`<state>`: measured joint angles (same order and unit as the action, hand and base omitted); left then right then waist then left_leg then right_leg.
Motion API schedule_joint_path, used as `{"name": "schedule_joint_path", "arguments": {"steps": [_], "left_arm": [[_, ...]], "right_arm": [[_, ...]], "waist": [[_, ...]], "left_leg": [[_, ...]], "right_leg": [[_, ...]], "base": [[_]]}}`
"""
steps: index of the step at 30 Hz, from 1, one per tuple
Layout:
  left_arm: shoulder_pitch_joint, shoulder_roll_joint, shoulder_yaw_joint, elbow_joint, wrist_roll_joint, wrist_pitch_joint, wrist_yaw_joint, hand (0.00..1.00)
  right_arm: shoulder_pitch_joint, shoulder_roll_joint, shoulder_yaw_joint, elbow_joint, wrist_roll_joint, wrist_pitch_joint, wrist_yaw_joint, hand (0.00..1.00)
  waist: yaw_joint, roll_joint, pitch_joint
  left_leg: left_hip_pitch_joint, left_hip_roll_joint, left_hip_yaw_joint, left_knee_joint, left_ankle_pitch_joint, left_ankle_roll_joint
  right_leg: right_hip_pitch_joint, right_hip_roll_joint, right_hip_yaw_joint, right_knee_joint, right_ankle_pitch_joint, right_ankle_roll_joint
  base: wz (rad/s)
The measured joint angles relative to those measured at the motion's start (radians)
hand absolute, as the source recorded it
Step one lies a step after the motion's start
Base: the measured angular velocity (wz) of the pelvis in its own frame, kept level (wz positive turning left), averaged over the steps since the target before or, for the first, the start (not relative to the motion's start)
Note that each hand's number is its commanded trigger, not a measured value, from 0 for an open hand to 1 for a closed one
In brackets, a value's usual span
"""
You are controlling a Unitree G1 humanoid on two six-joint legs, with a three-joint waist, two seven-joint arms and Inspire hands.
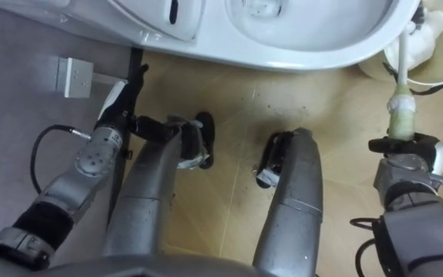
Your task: Brush toilet
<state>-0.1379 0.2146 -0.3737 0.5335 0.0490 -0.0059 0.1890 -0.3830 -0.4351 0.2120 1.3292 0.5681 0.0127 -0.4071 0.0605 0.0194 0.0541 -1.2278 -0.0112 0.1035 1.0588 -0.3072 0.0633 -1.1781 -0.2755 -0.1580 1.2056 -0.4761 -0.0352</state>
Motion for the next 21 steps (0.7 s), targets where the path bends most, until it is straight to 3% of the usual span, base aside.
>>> {"name": "schedule_joint_path", "arguments": {"steps": [6,12,17,21], "left_arm": [[0.073,0.000,0.009,0.000,0.004,0.001,0.000,0.00],[0.104,0.006,0.020,0.002,0.004,-0.001,0.000,0.00],[0.093,0.007,0.043,0.059,0.004,-0.018,0.001,0.00],[0.135,0.008,0.071,0.083,0.006,-0.032,0.015,0.00]], "right_arm": [[0.023,0.008,0.001,0.008,0.046,0.012,0.039,1.00],[0.061,0.020,0.000,0.004,0.106,0.010,0.057,1.00],[0.109,0.036,-0.012,0.004,0.113,0.007,0.063,1.00],[0.139,0.042,-0.071,0.005,0.142,-0.001,0.073,1.00]], "waist": [[0.003,0.003,-0.0028],[0.006,0.000,-0.0046],[0.000,0.000,-0.0088],[-0.001,-0.008,-0.0155]], "left_leg": [[0.112,0.017,-0.003,-0.087,0.011,-0.003],[0.267,0.026,-0.007,-0.216,0.026,-0.010],[0.427,0.022,-0.021,-0.326,0.036,-0.015],[0.518,0.014,-0.025,-0.374,0.037,-0.017]], "right_leg": [[0.124,0.019,-0.036,-0.112,0.030,0.004],[0.290,0.061,-0.057,-0.268,0.067,0.020],[0.469,0.077,-0.089,-0.409,0.090,0.033],[0.567,0.078,-0.107,-0.470,0.095,0.043]], "base": [[-0.09],[-0.05],[0.03],[0.06]]}}
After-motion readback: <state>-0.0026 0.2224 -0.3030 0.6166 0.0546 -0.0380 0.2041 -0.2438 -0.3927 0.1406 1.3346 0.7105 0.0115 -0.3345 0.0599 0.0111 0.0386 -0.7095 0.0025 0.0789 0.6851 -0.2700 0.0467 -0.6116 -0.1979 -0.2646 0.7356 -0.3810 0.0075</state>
